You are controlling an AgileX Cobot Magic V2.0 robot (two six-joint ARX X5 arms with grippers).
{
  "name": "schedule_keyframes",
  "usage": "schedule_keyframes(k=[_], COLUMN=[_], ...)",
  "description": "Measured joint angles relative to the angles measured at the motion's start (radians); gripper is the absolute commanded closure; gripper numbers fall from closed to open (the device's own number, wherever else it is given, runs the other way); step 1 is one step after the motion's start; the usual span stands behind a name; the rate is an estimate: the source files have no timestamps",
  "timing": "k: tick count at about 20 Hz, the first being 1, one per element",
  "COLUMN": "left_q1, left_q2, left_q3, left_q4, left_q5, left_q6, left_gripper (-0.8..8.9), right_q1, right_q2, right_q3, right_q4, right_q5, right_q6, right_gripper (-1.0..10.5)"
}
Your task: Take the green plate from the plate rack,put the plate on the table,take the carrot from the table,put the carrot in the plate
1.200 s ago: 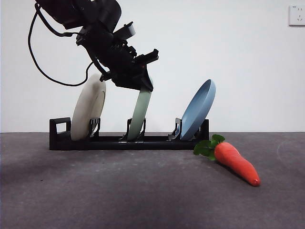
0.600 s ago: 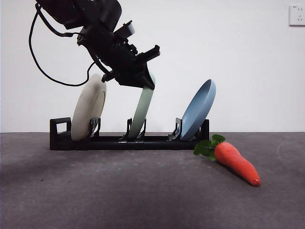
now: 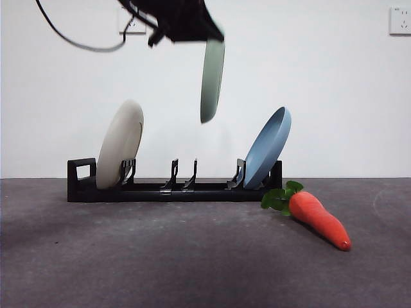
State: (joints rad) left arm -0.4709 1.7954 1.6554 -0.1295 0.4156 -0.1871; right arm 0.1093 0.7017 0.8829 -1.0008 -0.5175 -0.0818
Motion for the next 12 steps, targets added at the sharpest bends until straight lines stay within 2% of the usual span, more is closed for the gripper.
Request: schedule_keyframes(k=[2, 4, 8, 12], left_q1=[-0.021, -0.055, -0.164, -0.283], left_q2=[-0.063, -0.143, -0.317, -0.379], left_q3=[0.0, 0.0, 0.0, 0.002], left_q4=[-0.101, -0.241, -0.551, -0.833], left_q5=[-0.001, -0.032, -0.249, -0.462], left_q6=[0.023, 0.082, 0.254, 0.374], left_gripper=[8.19, 8.19, 8.19, 8.18], right_q1=[0.0, 0.0, 0.0, 0.0], right_q2=[0.0, 0.0, 0.0, 0.0], right_q3=[0.0, 0.0, 0.0, 0.0], right_q4=[0.0, 0.0, 0.0, 0.0], right_q5=[0.0, 0.0, 0.0, 0.0], right_q6=[0.0, 0.0, 0.0, 0.0], right_gripper=[3.8, 3.8, 3.8, 3.8])
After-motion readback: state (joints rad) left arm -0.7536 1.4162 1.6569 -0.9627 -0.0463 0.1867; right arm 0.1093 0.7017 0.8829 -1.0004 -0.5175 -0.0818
